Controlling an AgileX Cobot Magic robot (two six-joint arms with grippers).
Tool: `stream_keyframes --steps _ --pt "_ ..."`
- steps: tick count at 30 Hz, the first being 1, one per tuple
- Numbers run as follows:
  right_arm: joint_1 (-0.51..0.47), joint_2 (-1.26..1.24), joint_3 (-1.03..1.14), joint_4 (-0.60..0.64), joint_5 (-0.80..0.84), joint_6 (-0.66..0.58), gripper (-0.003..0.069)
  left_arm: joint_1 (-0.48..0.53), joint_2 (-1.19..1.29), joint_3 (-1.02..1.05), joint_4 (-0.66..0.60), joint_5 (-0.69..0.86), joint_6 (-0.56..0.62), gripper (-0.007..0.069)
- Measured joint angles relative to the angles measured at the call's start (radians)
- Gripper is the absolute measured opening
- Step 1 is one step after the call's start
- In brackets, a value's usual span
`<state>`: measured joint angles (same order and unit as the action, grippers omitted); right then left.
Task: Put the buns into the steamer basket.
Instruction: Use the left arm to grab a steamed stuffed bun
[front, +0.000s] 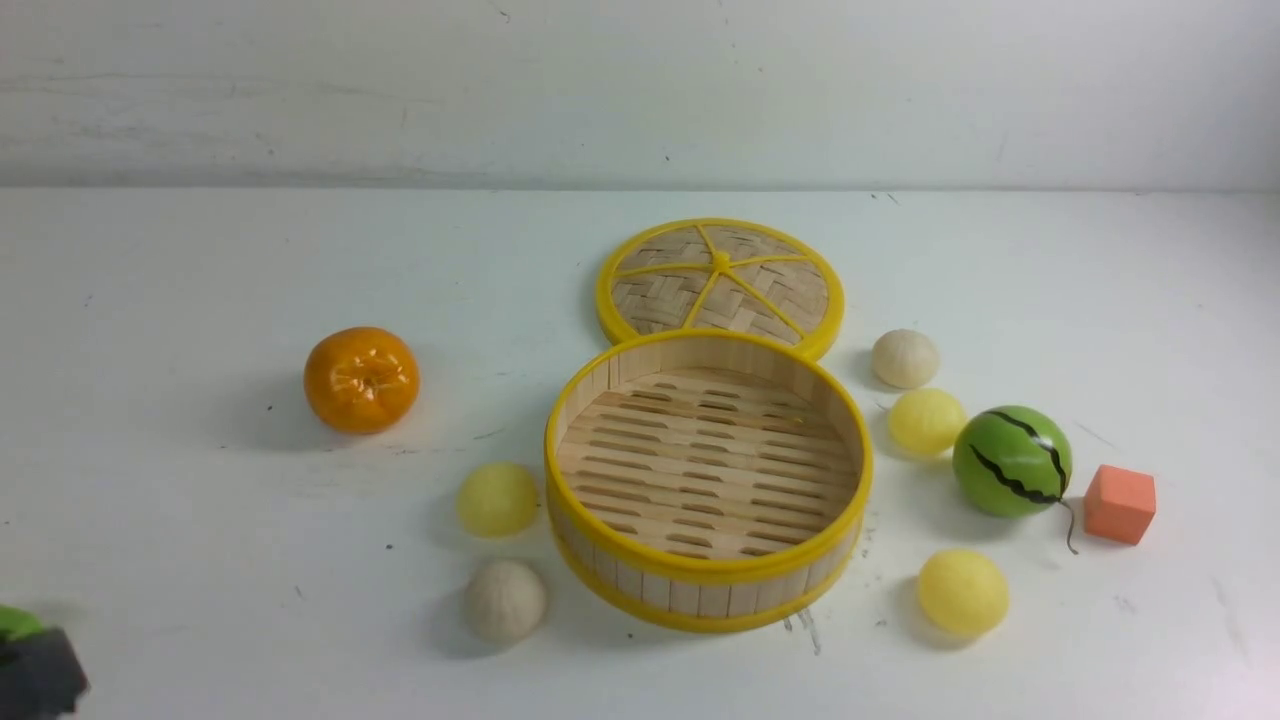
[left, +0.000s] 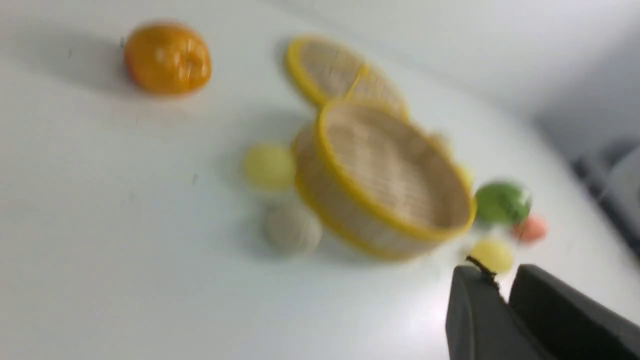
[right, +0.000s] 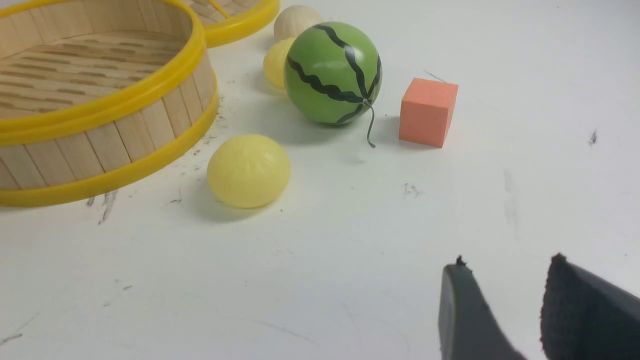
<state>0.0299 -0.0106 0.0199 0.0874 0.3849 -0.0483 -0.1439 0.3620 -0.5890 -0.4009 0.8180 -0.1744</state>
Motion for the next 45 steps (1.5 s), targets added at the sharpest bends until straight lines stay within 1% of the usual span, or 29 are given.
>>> stream_keyframes --steps 2,3,4,6,7,8,9,10,11,12,14,15,16,17,19,20,22,23,25,28,30,33,34,35,36,37,40,41,45 --pt "0.000 0.000 0.000 0.000 0.000 0.000 0.0239 0.000 0.158 -0.062 0.008 0.116 0.056 0.0097" --pt "0.000 0.000 0.000 0.000 0.000 0.000 0.0239 0.000 0.251 -0.082 0.011 0.139 0.083 0.0097" --pt "0.000 0.000 0.000 0.000 0.000 0.000 0.0239 0.000 0.267 -0.086 0.012 0.139 0.086 0.0097" --pt "0.000 0.000 0.000 0.000 0.000 0.000 0.0239 0.000 0.434 -0.111 0.017 0.101 0.124 0.0081" --pt "0.000 0.000 0.000 0.000 0.000 0.000 0.0239 0.000 0.539 -0.121 0.016 0.050 0.147 0.0055" --pt "0.000 0.000 0.000 0.000 0.000 0.000 0.0239 0.000 0.554 -0.123 0.016 0.042 0.150 0.0055" --pt "0.000 0.000 0.000 0.000 0.000 0.000 0.0239 -0.002 0.672 -0.139 0.011 -0.004 0.174 0.0006" --pt "0.000 0.000 0.000 0.000 0.000 0.000 0.0239 -0.013 0.751 -0.160 0.011 -0.016 0.200 -0.0013" --pt "0.000 0.000 0.000 0.000 0.000 0.000 0.0239 -0.017 0.751 -0.164 0.011 -0.017 0.200 -0.0013" --pt "0.000 0.000 0.000 0.000 0.000 0.000 0.0239 -0.064 0.836 -0.200 0.013 -0.016 0.211 -0.0013" --pt "0.000 0.000 0.000 0.000 0.000 0.000 0.0239 -0.152 0.913 -0.244 0.026 -0.013 0.210 -0.0013" --pt "0.000 0.000 0.000 0.000 0.000 0.000 0.0239 -0.224 0.943 -0.276 0.046 -0.013 0.197 -0.0013" --pt "0.000 0.000 0.000 0.000 0.000 0.000 0.0239 -0.236 0.948 -0.276 0.046 -0.013 0.194 -0.0013" --pt "0.000 0.000 0.000 0.000 0.000 0.000 0.0239 -0.318 0.990 -0.322 0.094 -0.011 0.157 -0.0013" --pt "0.000 0.000 0.000 0.000 0.000 0.000 0.0239 -0.413 1.047 -0.389 0.184 0.001 0.071 -0.0013" --pt "0.000 0.000 0.000 0.000 0.000 0.000 0.0239 -0.424 1.052 -0.395 0.194 0.004 0.055 -0.0013" --pt "0.000 0.000 0.000 0.000 0.000 0.000 0.0239 -0.447 1.115 -0.462 0.299 0.014 -0.032 -0.0013" --pt "0.000 0.000 0.000 0.000 0.000 0.000 0.0239 -0.445 1.142 -0.479 0.338 0.014 -0.048 -0.0013" --pt "0.000 0.000 0.000 0.000 0.000 0.000 0.0239 -0.425 1.198 -0.519 0.383 0.014 -0.063 -0.0013" --pt "0.000 0.000 0.000 0.000 0.000 0.000 0.0239 -0.398 1.267 -0.563 0.391 0.014 -0.045 -0.0011" --pt "0.000 0.000 0.000 0.000 0.000 0.000 0.0239 -0.387 1.310 -0.586 0.384 0.014 -0.017 0.0001" --pt "0.000 0.000 0.000 0.000 0.000 0.000 0.0239 -0.371 1.382 -0.630 0.353 0.015 0.051 0.0081" --pt "0.000 0.000 0.000 0.000 0.000 0.000 0.0239 -0.369 1.394 -0.636 0.347 0.015 0.055 0.0109" --pt "0.000 0.000 0.000 0.000 0.000 0.000 0.0239 -0.368 1.396 -0.638 0.347 0.015 0.056 0.0109" --pt "0.000 0.000 0.000 0.000 0.000 0.000 0.0239 -0.360 1.415 -0.646 0.344 0.013 0.063 0.0163" --pt "0.000 0.000 0.000 0.000 0.000 0.000 0.0239 -0.358 1.416 -0.648 0.344 0.013 0.063 0.0169" --pt "0.000 0.000 0.000 0.000 0.000 0.000 0.0239 -0.341 1.427 -0.652 0.344 -0.009 0.066 0.0249" --pt "0.000 0.000 0.000 0.000 0.000 0.000 0.0239 -0.336 1.427 -0.653 0.344 -0.020 0.066 0.0264" --pt "0.000 0.000 0.000 0.000 0.000 0.000 0.0239 -0.335 1.435 -0.656 0.337 -0.036 0.068 0.0277"
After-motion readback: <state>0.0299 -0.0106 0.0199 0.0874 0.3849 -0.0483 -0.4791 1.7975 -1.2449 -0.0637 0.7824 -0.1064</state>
